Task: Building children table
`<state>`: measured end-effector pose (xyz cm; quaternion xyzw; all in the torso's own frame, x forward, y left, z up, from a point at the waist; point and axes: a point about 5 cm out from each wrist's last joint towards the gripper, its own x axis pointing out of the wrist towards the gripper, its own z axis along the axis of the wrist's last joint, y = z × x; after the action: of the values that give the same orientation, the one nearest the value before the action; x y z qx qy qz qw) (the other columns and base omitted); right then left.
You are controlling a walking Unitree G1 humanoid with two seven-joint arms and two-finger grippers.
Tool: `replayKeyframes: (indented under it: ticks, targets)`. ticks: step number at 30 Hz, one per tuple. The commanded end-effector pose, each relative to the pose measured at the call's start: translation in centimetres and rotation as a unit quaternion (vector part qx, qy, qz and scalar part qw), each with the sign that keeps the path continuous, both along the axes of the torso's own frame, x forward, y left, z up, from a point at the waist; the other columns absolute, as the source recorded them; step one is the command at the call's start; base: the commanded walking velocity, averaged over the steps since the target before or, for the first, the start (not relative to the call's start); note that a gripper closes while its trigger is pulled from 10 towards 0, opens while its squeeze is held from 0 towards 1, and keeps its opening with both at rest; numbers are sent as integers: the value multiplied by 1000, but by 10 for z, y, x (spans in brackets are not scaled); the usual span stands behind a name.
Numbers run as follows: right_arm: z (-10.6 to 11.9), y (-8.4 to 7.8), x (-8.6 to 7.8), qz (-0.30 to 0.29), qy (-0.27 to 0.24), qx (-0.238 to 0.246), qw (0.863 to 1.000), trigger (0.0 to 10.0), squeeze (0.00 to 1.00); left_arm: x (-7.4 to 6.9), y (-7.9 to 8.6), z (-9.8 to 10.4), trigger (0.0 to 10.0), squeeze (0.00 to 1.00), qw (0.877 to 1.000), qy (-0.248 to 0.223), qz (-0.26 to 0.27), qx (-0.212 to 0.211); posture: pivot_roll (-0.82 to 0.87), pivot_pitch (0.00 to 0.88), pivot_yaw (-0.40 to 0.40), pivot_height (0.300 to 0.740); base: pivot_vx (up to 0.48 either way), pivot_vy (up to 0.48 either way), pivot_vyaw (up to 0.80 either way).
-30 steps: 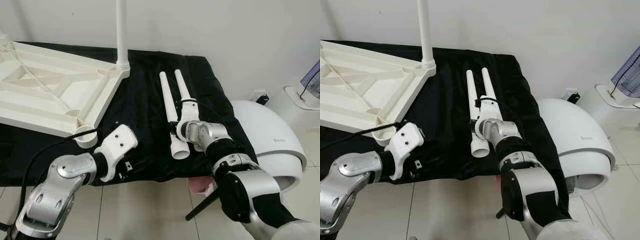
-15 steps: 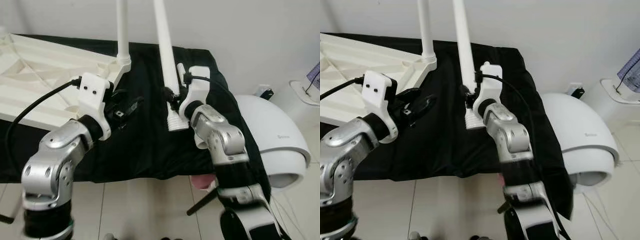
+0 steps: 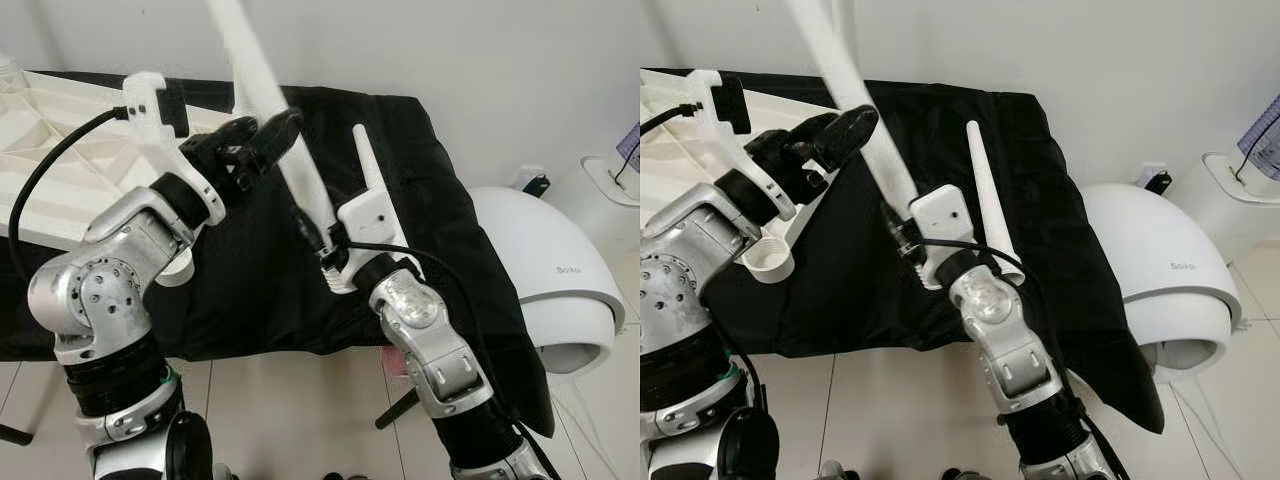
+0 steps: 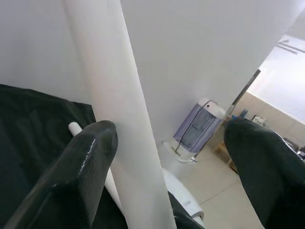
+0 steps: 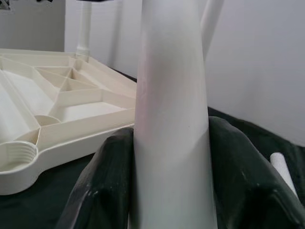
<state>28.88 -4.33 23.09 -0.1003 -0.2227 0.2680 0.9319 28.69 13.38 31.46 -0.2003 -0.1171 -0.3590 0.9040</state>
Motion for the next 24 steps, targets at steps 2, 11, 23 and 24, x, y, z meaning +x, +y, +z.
replayKeyframes:
  ticks: [2, 11, 23, 24]
  targets:
    - [8, 9, -9, 30, -41, -5, 999, 10000, 0, 1, -6, -1, 10000, 0, 1000, 8, -18, 4, 93, 103, -44, 740, 0, 0, 0]
    - [10, 14, -15, 23, -79, -18, 996, 10000, 0, 13, -4, -7, 10000, 0, 998, 51, 26, -2, 92, 102, -43, 740, 0, 0, 0]
    - [-3, 13, -11, -11, -69, -36, 997, 10000, 0, 7, -7, -3, 0, 0, 999, 32, 21, 2, 94, 96, -38, 740, 0, 0, 0]
    - [-5, 12, -9, -14, -63, -38, 997, 10000, 0, 3, -10, -4, 0, 0, 1000, 23, 11, 16, 94, 96, -38, 740, 0, 0, 0]
